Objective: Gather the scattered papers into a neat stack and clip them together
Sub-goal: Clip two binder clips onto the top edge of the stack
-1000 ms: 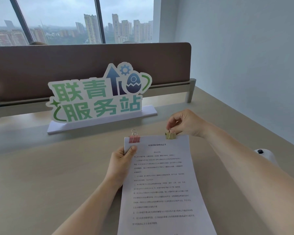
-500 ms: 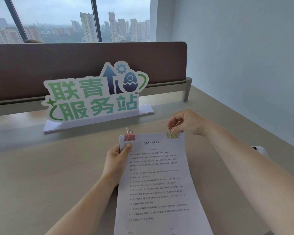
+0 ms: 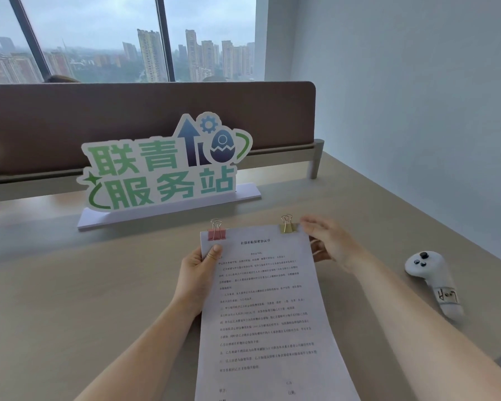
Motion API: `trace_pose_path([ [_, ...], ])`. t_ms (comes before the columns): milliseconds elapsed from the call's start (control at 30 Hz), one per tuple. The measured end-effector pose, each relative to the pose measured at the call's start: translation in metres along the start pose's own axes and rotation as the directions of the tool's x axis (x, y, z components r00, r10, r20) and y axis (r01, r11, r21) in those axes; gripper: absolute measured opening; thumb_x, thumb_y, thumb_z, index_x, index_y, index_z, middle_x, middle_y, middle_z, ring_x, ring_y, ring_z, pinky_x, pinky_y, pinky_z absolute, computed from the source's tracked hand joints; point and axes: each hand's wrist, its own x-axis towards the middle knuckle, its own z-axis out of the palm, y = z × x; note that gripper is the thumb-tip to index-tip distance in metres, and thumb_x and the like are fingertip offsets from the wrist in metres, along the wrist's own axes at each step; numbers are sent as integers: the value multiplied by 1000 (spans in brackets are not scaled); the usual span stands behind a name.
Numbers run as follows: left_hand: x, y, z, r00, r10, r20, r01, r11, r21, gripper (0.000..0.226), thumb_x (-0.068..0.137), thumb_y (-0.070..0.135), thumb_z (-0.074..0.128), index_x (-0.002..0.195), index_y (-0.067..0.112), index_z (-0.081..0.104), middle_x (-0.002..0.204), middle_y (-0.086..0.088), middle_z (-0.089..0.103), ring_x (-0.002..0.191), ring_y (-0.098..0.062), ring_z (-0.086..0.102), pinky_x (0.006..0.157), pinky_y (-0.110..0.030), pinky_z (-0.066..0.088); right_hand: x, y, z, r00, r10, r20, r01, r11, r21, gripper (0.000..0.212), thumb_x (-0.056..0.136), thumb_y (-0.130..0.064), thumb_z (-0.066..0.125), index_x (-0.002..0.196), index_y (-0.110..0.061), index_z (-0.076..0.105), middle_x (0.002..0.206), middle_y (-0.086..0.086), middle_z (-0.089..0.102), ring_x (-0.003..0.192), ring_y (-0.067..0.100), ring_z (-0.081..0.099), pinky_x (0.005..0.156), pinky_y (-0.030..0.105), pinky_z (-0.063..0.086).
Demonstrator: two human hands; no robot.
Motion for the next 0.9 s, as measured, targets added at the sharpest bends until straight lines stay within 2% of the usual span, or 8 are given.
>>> trace_pose_path([
  [67, -2, 3, -2, 1000, -3, -13, 3, 1000, 16, 15, 95, 20, 60, 95, 9, 69, 87, -13, 76, 75, -27, 73, 69, -39, 61, -18, 12, 6, 998, 42, 51, -45, 998, 54, 27, 98, -28, 55, 111, -9, 69, 87, 11, 73, 61, 20, 67, 55, 29, 52],
  [167, -6, 9, -10, 999, -12, -38, 13, 1000, 26, 18, 96, 21, 59, 97, 6, 68, 87, -14, 75, 72, -24, 74, 62, -34, 61, -39, 26, 17, 992, 75, 100, -81, 995, 58, 28, 99, -23, 55, 108, -3, 72, 98, 21, 75, 73, 29, 69, 55, 30, 51],
  [233, -10, 13, -21, 998, -21, -67, 24, 999, 35, 21, 96, 23, 58, 100, 5, 68, 91, -16, 75, 77, -28, 74, 65, -36, 61, -49, 28, 26, 986, 88, 139, -94, 995, 41, 25, 98, -21, 55, 109, -5, 72, 104, 22, 74, 82, 34, 68, 55, 30, 54],
  [333, -18, 22, -41, 993, -18, -113, 24, 999, 48, 24, 96, 25, 58, 101, 3, 67, 92, -18, 75, 80, -33, 73, 72, -41, 60, -62, 26, 43, 967, 97, 235, -103, 995, 15, 23, 98, -20, 55, 111, -12, 72, 104, 19, 75, 83, 35, 68, 55, 30, 55],
  [467, -32, 40, -70, 984, 13, -175, 3, 996, 90, 23, 96, 28, 59, 95, 7, 68, 88, -16, 76, 80, -34, 73, 77, -46, 60, -74, 23, 71, 939, 101, 329, -96, 995, -32, 28, 91, -27, 61, 113, -12, 71, 107, 13, 76, 96, 38, 71, 73, 41, 55],
  [567, -42, 53, -92, 982, 5, -190, 17, 993, 113, 24, 97, 28, 57, 97, 6, 67, 92, -18, 76, 81, -35, 73, 78, -49, 59, -80, 19, 98, 948, 78, 307, -75, 997, -23, 27, 95, -24, 59, 114, -7, 68, 107, 14, 75, 103, 42, 69, 90, 56, 51],
  [767, -75, 68, -149, 978, -116, -172, 133, 987, 90, 24, 101, 25, 48, 110, 8, 62, 97, -16, 76, 86, -34, 73, 74, -45, 59, -94, 6, 150, 951, 27, 307, -49, 997, 66, 25, 102, -11, 48, 109, 1, 69, 104, 19, 75, 99, 40, 71, 91, 53, 55],
  [900, -108, 64, -191, 969, -170, -180, 200, 966, 161, 24, 99, 24, 50, 113, 7, 62, 99, -16, 76, 90, -37, 72, 83, -53, 58, -94, 2, 186, 949, -10, 316, -24, 994, 106, 27, 102, -9, 47, 110, 4, 68, 106, 21, 74, 101, 42, 69, 95, 55, 53],
])
